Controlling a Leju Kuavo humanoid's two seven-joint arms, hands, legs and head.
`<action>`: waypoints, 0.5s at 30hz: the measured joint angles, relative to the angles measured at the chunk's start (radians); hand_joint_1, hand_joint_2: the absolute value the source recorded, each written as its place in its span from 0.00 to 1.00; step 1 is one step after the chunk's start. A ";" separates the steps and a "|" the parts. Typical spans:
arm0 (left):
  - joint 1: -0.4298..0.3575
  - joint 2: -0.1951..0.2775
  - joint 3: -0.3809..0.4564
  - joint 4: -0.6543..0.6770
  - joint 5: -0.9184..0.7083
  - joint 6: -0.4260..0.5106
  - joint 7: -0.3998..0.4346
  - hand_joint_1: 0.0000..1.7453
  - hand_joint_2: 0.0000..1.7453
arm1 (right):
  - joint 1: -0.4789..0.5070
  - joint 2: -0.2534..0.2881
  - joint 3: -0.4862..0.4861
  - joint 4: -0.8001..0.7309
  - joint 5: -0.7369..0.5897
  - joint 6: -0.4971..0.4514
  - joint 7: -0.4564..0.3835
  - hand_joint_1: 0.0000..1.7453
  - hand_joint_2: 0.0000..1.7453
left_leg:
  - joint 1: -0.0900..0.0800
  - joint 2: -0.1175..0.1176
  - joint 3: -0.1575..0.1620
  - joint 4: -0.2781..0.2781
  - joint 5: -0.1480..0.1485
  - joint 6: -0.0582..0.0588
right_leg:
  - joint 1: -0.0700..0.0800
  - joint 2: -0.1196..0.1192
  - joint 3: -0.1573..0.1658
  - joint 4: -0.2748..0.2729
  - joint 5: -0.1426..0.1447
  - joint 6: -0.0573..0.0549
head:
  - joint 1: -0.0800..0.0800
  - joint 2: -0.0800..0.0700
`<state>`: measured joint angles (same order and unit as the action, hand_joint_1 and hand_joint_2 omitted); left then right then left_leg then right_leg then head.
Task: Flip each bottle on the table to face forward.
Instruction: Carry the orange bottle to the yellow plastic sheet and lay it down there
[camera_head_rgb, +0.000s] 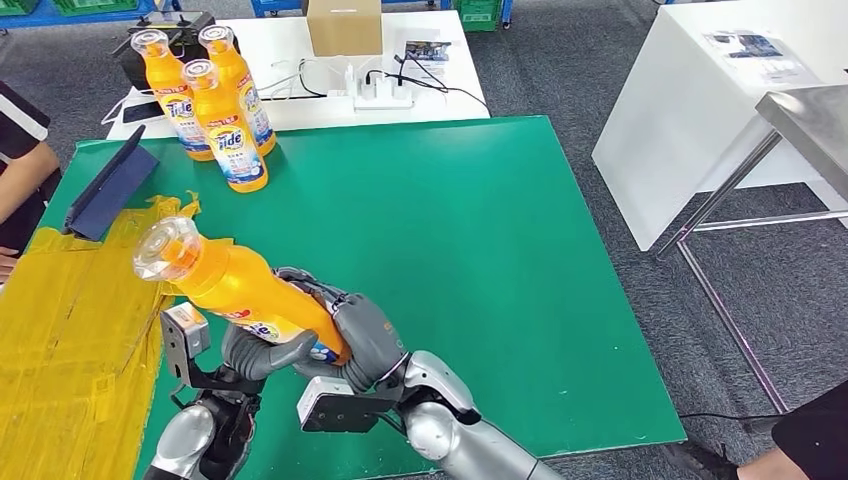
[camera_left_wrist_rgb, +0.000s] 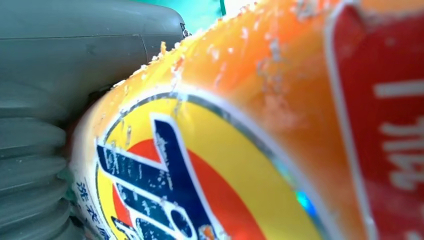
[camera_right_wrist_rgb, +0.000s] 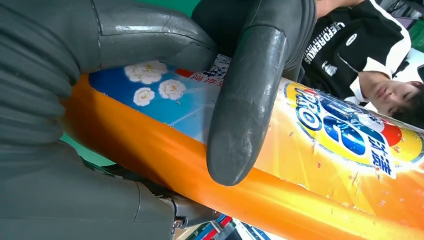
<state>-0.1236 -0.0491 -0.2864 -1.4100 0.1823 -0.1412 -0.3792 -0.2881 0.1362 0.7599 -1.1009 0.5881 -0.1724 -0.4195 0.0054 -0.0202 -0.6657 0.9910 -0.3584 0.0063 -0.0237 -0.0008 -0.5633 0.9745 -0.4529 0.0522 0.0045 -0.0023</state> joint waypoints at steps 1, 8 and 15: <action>0.000 -0.001 0.001 -0.003 -0.001 0.007 0.000 0.05 1.00 | -0.002 0.002 0.000 0.003 -0.001 -0.002 0.001 1.00 1.00 | 0.000 0.000 0.000 0.000 0.000 0.000 | 0.000 0.000 -0.001 0.000 0.000 0.000 | 0.000 0.000; -0.001 -0.002 0.002 -0.016 -0.025 0.037 0.001 0.00 1.00 | -0.008 0.005 0.000 0.018 -0.007 -0.008 0.006 1.00 1.00 | 0.000 0.000 0.000 0.000 0.000 0.000 | 0.000 0.000 -0.006 0.000 0.000 0.000 | 0.000 0.000; -0.001 -0.002 0.000 -0.016 -0.022 0.039 0.008 0.00 1.00 | -0.008 0.005 0.000 0.023 -0.007 -0.012 0.010 1.00 1.00 | 0.000 0.000 0.000 0.000 0.000 0.000 | 0.000 0.000 -0.007 0.000 0.000 0.000 | 0.000 0.000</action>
<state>-0.1248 -0.0511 -0.2861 -1.4257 0.1602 -0.1026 -0.3715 -0.2959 0.1414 0.7595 -1.0781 0.5809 -0.1846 -0.4099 0.0054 -0.0200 -0.6659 0.9910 -0.3585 0.0062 -0.0238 -0.0007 -0.5702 0.9744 -0.4531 0.0521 0.0042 -0.0023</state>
